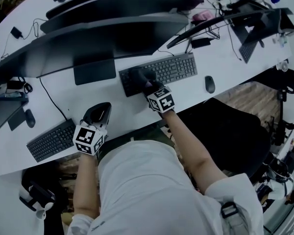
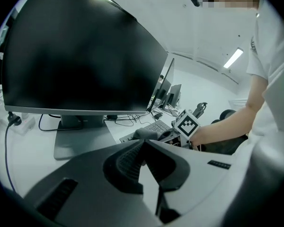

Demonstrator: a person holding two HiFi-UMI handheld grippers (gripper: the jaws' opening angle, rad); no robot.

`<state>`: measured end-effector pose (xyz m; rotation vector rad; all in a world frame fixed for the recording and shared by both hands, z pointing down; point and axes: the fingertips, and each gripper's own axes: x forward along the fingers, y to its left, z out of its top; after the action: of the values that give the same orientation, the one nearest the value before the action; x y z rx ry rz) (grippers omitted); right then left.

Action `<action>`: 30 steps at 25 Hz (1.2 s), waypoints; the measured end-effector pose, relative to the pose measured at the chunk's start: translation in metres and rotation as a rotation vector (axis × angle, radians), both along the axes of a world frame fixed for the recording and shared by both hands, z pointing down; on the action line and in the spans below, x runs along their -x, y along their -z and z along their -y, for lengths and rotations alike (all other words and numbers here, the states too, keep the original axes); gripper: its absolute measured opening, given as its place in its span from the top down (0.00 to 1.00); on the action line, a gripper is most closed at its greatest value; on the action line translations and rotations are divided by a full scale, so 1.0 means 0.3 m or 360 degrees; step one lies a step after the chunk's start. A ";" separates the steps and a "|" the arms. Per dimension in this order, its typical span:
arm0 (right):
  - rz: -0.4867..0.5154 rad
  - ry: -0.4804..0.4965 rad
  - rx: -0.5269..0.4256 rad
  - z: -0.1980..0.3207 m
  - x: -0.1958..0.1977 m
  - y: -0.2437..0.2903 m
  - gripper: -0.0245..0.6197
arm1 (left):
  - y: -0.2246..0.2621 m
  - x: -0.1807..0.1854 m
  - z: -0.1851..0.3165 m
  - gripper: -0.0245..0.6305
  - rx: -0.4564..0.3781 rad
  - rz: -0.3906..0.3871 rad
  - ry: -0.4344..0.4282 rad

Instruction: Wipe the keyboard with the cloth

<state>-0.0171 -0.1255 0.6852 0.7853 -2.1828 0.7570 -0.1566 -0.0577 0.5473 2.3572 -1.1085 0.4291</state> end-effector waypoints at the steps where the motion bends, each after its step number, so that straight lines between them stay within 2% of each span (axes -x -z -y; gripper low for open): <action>1: -0.0002 -0.0011 -0.0004 0.010 -0.029 -0.004 0.82 | 0.002 -0.010 0.004 0.96 -0.0002 0.0001 0.0009; 9: -0.0017 -0.0110 -0.0031 0.103 -0.240 -0.010 0.82 | 0.018 -0.111 0.012 0.96 0.0000 0.0014 0.0023; 18: -0.0025 -0.0292 -0.0063 0.229 -0.515 -0.024 0.82 | 0.024 -0.238 0.014 0.96 0.0016 0.0057 0.0026; 30: -0.0012 -0.0321 -0.0115 0.323 -0.720 -0.009 0.82 | 0.019 -0.340 -0.031 0.96 0.0055 0.0115 0.0079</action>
<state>0.1990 -0.2224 0.6879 1.0558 -2.1558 0.7752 -0.0547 -0.0484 0.5417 2.2951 -1.1804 0.5148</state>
